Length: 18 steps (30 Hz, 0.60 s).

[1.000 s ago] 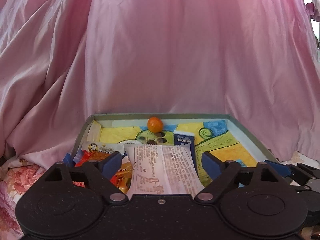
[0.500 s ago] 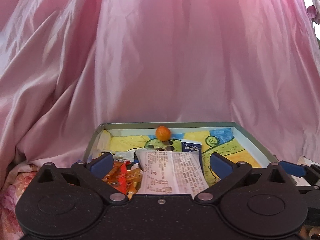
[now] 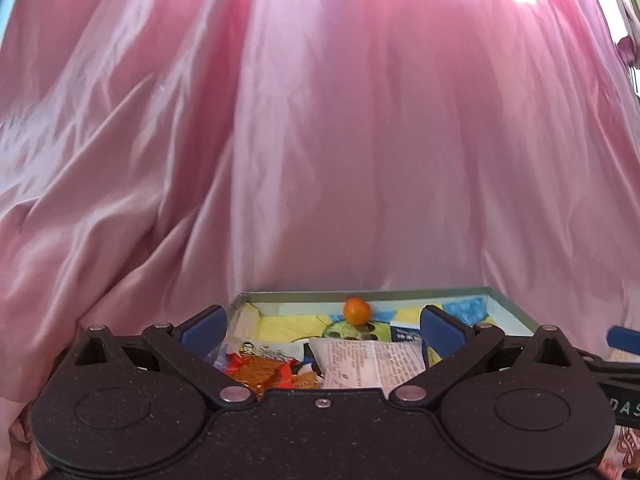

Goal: Organize snacks

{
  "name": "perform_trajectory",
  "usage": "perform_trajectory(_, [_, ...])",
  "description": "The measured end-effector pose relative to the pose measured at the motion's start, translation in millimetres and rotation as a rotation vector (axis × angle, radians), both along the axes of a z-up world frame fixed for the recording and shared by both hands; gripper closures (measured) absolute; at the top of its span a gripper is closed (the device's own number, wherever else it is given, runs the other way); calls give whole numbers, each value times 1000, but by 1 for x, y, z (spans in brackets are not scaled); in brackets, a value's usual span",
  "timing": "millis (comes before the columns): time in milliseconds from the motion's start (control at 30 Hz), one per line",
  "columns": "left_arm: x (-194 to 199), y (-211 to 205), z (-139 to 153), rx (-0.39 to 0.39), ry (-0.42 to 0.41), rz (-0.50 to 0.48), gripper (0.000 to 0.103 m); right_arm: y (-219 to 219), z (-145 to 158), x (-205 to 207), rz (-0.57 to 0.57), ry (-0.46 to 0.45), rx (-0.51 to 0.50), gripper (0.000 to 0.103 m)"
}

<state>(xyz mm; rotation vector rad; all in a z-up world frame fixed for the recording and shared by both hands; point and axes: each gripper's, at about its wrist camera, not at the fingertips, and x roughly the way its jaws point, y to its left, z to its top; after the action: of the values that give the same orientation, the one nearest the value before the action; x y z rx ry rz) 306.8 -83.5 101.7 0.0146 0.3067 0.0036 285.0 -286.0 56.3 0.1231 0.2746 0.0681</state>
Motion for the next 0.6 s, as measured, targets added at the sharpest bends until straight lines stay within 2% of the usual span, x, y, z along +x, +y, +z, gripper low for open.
perform_trajectory(600, [-53, 34, 2, -59, -38, 57, 1, 8, 14, -42, -25, -54, -12, 0])
